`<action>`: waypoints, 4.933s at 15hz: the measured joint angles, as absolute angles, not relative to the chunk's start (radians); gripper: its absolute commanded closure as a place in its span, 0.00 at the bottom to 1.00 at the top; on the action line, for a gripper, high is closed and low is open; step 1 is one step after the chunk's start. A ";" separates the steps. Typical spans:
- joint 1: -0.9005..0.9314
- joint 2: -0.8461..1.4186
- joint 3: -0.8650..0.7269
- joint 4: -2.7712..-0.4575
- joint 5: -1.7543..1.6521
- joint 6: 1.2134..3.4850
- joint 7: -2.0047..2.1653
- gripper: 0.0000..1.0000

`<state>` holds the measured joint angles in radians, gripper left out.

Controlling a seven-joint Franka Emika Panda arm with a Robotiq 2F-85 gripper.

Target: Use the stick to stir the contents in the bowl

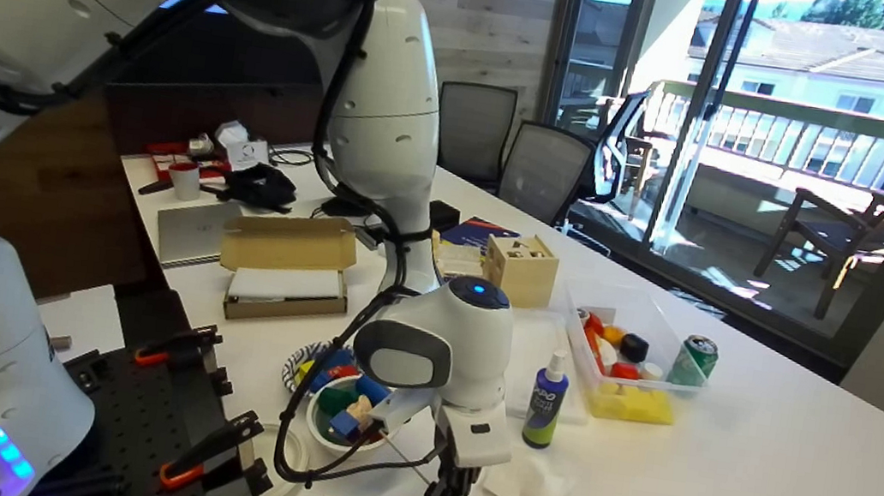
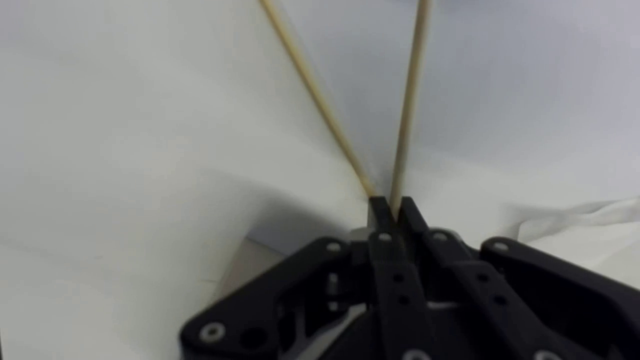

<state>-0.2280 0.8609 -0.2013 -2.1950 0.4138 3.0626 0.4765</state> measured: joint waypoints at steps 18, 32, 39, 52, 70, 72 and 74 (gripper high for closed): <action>0.836 0.945 -0.838 -2.430 0.332 2.837 1.311 0.99; 1.021 1.010 -0.901 -2.280 -0.053 2.271 1.814 0.99; 0.832 1.051 -0.792 -2.135 -0.205 2.202 1.897 0.99; 0.643 1.033 -0.549 -1.971 -0.481 2.018 1.936 0.99; 0.375 0.922 -0.246 -1.967 -0.747 1.800 2.253 0.99; 0.351 0.912 -0.211 -1.968 -0.772 1.800 2.253 0.99; 0.334 0.897 -0.186 -1.970 -0.791 1.801 2.267 0.99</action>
<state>0.3343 0.8971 -0.1859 -1.9700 -0.7915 1.8005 2.2666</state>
